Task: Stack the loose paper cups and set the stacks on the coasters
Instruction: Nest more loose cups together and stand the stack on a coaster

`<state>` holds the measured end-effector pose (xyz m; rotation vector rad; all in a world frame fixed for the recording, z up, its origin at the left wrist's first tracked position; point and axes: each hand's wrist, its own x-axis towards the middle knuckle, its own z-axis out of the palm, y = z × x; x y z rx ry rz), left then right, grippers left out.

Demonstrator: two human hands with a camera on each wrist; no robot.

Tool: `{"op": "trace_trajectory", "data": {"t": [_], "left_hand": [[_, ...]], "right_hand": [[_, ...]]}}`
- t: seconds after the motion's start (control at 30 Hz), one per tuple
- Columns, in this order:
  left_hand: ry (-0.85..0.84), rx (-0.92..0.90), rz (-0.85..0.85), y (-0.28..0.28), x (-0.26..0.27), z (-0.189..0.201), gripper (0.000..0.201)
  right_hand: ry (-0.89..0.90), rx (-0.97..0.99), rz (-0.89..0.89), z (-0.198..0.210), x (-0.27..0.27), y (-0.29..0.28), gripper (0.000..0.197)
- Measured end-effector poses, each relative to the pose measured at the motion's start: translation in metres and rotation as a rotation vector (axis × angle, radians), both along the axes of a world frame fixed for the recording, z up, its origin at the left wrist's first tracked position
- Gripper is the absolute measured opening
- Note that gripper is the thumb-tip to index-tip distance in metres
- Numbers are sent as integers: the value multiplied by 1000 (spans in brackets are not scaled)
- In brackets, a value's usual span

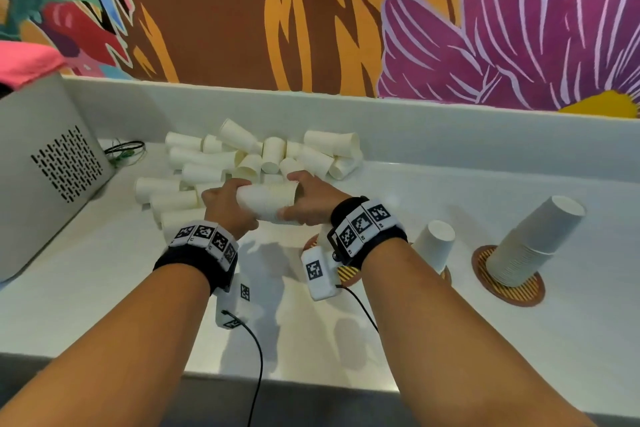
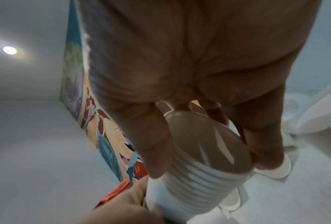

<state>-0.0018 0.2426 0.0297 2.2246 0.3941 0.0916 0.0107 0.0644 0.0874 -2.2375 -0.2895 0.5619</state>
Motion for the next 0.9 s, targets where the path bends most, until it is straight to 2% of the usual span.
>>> {"op": "trace_trajectory", "data": {"t": [0.13,0.27,0.5,0.7,0.77,0.9], "left_hand": [[-88,-27,44,-9,-9,13,75],[-176,-128,2,-20,-7,22,91],[-214,-431,-118,-54,-1,38,110],[-193,-586,-209,-96,-3,39,121],[-188,-615,-247,-111,-6,41,119],[-133,-714,-268,-147,-7,45,99]], "right_hand": [[-120,-86,49,0,-5,-13,88],[-244,-215,30,5,-6,-21,89],[-299,-241,-144,0,-10,-42,83],[-320,-225,-285,-4,-21,-71,83],[-325,-241,-301,-7,-20,-83,85],[-344,-257,-328,-13,-16,-116,80]]}}
